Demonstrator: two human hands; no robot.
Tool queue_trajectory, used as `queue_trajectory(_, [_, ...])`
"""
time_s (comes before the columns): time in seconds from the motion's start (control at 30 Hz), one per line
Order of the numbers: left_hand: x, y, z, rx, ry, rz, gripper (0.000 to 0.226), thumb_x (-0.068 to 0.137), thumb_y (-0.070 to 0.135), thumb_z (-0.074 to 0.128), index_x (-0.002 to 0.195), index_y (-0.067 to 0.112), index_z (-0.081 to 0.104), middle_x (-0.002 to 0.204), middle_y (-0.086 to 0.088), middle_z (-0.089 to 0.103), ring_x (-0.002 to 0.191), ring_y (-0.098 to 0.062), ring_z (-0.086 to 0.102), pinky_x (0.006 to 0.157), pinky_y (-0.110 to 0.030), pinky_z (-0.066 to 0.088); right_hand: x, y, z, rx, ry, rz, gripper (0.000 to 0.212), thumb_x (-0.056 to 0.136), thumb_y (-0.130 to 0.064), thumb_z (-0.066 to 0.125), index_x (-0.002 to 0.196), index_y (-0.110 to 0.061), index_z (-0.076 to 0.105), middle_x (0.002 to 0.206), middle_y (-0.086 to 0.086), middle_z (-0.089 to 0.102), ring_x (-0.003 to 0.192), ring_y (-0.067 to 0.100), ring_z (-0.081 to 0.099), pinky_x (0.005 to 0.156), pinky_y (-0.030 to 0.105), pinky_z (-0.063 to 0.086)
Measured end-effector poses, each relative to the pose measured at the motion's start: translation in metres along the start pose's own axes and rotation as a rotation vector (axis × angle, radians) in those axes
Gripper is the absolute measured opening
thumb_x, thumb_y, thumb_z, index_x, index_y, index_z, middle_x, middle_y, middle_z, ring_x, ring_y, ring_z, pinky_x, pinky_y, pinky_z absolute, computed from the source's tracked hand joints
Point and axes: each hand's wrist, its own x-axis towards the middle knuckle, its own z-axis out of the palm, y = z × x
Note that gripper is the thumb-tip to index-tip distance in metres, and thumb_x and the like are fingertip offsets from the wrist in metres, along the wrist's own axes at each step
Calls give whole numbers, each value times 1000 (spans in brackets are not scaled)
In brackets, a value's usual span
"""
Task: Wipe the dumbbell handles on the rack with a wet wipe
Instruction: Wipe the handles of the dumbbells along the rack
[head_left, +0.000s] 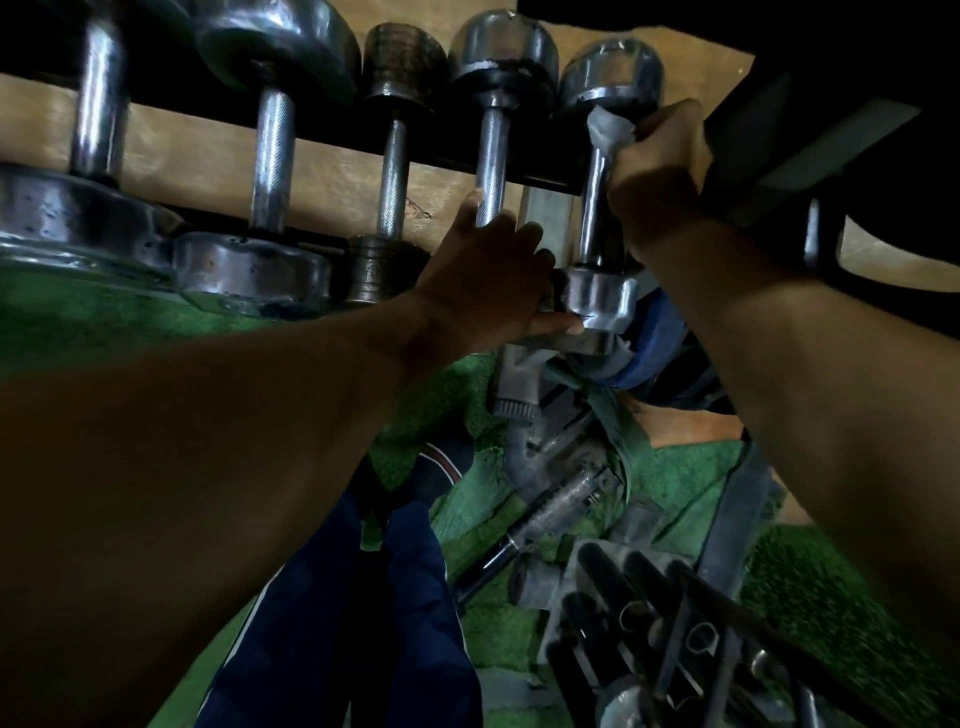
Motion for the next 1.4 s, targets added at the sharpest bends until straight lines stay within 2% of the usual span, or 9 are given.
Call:
queue_trajectory(0.13, [0, 1, 0, 2, -8, -1, 83, 92, 82, 30, 108, 11, 68, 117, -13, 63, 115, -39, 57, 110, -66, 29, -13, 4, -2, -230, -70, -258, 27, 92, -30, 50, 109, -15, 64, 109, 10, 68, 104, 29, 64, 89, 42, 53])
queue_trajectory(0.23, [1, 2, -2, -1, -22, -10, 81, 92, 83, 29, 112, 14, 68, 121, -12, 63, 118, -38, 56, 111, -65, 27, -18, 13, -4, -309, -85, -424, 18, 101, -26, 47, 102, -20, 64, 102, 6, 65, 99, 25, 63, 80, 27, 51])
queue_trajectory(0.3, [0, 2, -3, -2, -29, -15, 81, 92, 82, 27, 114, 16, 68, 124, -12, 62, 121, -36, 55, 111, -63, 26, -19, 20, -4, -419, -98, -495, 19, 101, -22, 46, 97, -22, 65, 102, 6, 64, 98, 25, 61, 80, 27, 50])
queue_trajectory(0.37, [0, 2, -4, 5, -32, -18, 82, 93, 82, 26, 116, 14, 67, 125, -12, 62, 122, -36, 54, 112, -62, 26, -20, 23, -7, -490, -119, -509, 20, 100, -22, 45, 97, -28, 64, 107, 4, 60, 98, 22, 57, 82, 32, 48])
queue_trajectory(0.6, [0, 3, -8, -50, -105, -43, 83, 93, 83, 27, 124, 15, 63, 129, -11, 58, 126, -34, 51, 115, -62, 24, -37, 24, -18, -655, -328, -536, 23, 92, -1, 56, 109, -7, 69, 118, 20, 65, 108, 37, 64, 87, 36, 52])
queue_trajectory(0.8, [-21, 0, -16, -260, -147, -83, 64, 95, 61, 52, 144, 20, 46, 140, -9, 51, 132, -31, 45, 112, -52, 36, -48, 15, -33, -843, -489, -600, 28, 95, -9, 53, 120, 0, 63, 119, 24, 62, 107, 39, 63, 81, 40, 51])
queue_trajectory(1.03, [-78, -7, -47, -449, -134, -208, 69, 93, 49, 62, 151, 25, 34, 154, -7, 39, 140, -33, 39, 113, -52, 40, -81, -14, -69, -570, -534, -455, 15, 92, -4, 53, 93, -13, 66, 112, 16, 64, 102, 33, 64, 76, 32, 48])
queue_trajectory(1.3, [-178, -36, -69, -425, -129, -373, 77, 94, 54, 60, 152, 9, 35, 154, -17, 40, 137, -38, 42, 112, -48, 40, -158, -58, -59, -368, -498, -485, 20, 86, -21, 69, 105, -18, 70, 112, 6, 70, 105, 26, 64, 89, 33, 50])
queue_trajectory(1.4, [-219, -56, -78, -429, -137, -393, 75, 96, 58, 55, 151, 11, 33, 153, -15, 40, 138, -34, 40, 113, -50, 39, -194, -87, -44, -307, -465, -490, 22, 85, -16, 66, 107, -19, 69, 113, 6, 70, 104, 25, 64, 83, 26, 46])
